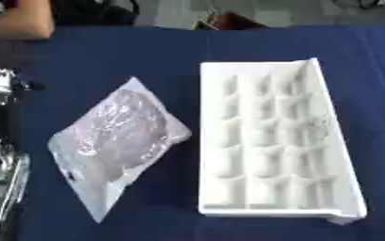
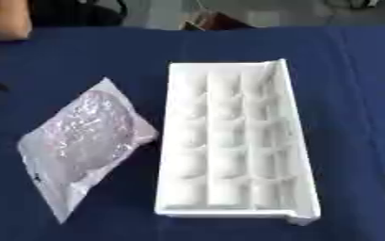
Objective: Pick up objects on the table and place them in the box.
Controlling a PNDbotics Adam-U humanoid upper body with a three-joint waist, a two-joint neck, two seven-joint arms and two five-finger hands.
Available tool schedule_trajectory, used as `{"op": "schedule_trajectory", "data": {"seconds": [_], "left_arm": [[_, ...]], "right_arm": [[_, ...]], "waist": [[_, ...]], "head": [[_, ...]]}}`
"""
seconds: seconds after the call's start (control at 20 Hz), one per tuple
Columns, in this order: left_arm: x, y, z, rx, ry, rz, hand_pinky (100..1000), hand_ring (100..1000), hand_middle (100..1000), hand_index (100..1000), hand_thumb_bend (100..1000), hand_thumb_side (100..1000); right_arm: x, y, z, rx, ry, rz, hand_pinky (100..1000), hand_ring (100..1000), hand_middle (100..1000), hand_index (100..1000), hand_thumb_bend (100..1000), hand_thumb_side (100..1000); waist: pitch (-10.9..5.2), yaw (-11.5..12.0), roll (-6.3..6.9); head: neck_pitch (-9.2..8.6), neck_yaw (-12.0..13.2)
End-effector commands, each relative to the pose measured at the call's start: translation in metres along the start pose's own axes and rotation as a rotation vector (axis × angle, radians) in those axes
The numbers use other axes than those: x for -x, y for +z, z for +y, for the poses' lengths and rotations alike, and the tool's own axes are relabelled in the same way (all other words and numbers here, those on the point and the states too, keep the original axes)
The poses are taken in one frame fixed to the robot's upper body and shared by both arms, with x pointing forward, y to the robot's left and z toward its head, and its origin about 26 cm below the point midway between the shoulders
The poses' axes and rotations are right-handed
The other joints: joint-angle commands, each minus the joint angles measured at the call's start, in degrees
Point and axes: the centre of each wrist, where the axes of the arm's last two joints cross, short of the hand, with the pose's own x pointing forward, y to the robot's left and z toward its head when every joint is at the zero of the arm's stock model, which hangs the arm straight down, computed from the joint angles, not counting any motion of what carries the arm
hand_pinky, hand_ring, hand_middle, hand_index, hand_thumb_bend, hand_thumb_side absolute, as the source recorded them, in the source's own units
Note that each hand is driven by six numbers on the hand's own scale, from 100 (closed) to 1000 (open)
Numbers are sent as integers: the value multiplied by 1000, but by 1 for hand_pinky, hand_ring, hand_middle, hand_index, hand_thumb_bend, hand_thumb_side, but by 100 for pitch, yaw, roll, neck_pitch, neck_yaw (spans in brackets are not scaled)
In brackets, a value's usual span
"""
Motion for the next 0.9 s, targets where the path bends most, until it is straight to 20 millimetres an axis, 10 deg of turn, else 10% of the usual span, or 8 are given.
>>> {"op": "schedule_trajectory", "data": {"seconds": [0.05,0.7,0.9], "left_arm": [[-8,-6,5,9,-20,-39,489,766,869,986,419,946],[-9,-7,8,17,-39,-47,492,768,868,983,446,943],[-28,-22,41,138,-352,-111,599,805,870,951,694,892]], "right_arm": [[-4,-2,-4,6,11,-20,875,881,835,947,100,911],[-4,-2,-4,5,12,-19,875,880,835,947,100,909],[-4,-2,-5,3,20,-22,875,880,835,947,100,909]], "waist": [[-110,-3,5],[-108,-6,8],[-109,-21,50]], "head": [[14,-26],[9,-33],[6,-38]]}}
